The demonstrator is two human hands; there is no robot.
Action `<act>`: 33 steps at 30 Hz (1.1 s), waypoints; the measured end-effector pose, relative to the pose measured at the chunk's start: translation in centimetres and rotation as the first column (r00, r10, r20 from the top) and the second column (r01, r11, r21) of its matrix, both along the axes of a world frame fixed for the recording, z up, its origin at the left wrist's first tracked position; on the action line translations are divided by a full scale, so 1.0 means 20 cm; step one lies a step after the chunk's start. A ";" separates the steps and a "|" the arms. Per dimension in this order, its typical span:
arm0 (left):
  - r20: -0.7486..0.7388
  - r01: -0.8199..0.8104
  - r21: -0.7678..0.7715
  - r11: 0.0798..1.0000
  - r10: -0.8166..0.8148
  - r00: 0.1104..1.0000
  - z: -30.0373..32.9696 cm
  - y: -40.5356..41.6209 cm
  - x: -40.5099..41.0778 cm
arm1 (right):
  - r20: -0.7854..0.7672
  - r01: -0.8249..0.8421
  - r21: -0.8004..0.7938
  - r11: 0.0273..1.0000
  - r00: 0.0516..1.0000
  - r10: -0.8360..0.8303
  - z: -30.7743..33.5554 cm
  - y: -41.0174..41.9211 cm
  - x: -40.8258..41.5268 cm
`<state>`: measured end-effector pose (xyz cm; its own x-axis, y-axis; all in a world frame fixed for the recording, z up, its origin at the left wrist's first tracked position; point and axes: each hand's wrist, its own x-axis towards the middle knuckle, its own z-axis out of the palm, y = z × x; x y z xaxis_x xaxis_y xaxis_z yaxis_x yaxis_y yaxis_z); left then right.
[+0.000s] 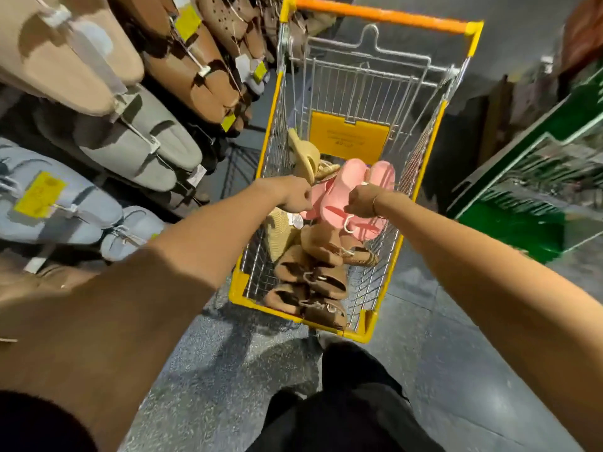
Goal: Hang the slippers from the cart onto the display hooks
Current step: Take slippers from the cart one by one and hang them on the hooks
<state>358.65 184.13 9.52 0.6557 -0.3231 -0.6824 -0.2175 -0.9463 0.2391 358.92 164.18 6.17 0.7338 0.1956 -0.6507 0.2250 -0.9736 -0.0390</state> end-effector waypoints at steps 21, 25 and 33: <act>-0.217 -0.192 -0.055 0.980 0.176 0.960 -0.71 -0.12 0.21 | -0.177 0.327 0.242 0.913 0.941 -0.290 -0.88 -0.05 -0.01; -0.200 -0.211 -0.064 0.975 0.194 0.960 -0.74 -0.13 0.18 | 0.006 0.421 0.365 0.830 0.891 -0.454 -0.84 -0.08 0.02; -0.193 -0.287 -0.062 0.956 0.271 0.943 -0.40 -0.17 0.12 | 0.150 0.532 0.505 0.680 0.722 -0.676 -0.44 -0.06 0.27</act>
